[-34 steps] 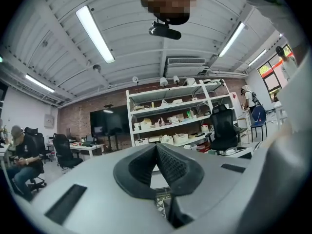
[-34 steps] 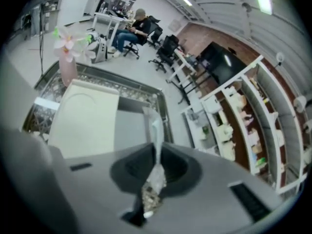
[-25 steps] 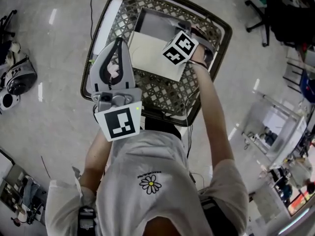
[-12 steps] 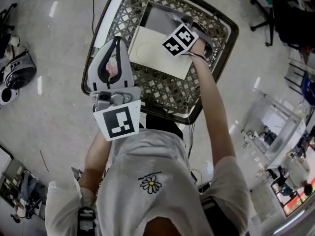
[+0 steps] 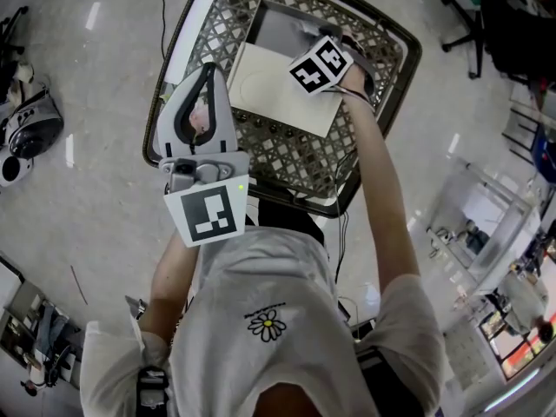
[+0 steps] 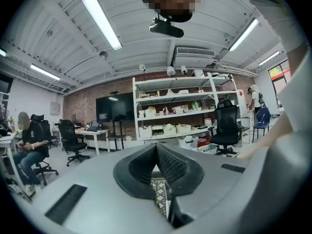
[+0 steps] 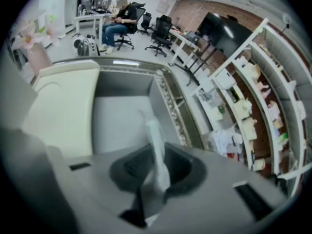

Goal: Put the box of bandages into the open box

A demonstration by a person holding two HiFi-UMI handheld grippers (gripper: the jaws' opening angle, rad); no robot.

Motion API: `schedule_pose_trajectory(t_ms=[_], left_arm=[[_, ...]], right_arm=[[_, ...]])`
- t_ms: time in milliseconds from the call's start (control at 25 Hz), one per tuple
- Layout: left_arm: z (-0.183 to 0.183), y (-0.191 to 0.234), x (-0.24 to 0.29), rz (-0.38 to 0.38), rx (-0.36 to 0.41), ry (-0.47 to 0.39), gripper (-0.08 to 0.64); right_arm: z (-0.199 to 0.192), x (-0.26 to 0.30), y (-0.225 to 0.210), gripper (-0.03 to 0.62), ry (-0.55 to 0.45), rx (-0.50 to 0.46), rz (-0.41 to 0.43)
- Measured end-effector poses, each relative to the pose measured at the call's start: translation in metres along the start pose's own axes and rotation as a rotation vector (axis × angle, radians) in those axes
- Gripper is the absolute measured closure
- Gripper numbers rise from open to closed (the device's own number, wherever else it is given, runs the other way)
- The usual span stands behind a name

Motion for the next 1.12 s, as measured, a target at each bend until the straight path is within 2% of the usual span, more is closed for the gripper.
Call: schedule_pose_trajectory(t_ms=[120,240,360,560,1120], left_arm=[[-0.001,-0.001,-0.001,-0.009,-0.012,0.005,0.535],[-0.002,-0.001,-0.003,-0.01,-0.015,0.003,0.535],[-0.003,-0.001,-0.004,-0.008,-0.019,0.004,0.535],[0.0,0.0,-0.005,-0.003,-0.024,-0.008,0.535],[0.026,-0.001,-0.017,-0.007,-0.037,-0.077,0.535]], right_arm=[[0.0,-0.002,0.005,0.416,-0.005,0.008,0.063],[0.0,-0.006,0.012,0.378,-0.01,-0.017,0.122],[0.0,-0.01,0.018,0.365,-0.023,-0.022,0.171],[0.001,-0.018,0.014,0.348,-0.039,-0.01,0.196],[0.013,-0.062,-0.014,0.347,-0.078,-0.012,0.133]])
Point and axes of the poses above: the fingertips, and each gripper's own axes: x forward along the fingers, y to its left, z out of its top, the point moved 3 cm from there along -x, backward along the fingers, and after that the axes turned 5 degrees about -z, right-handed, at the moved point
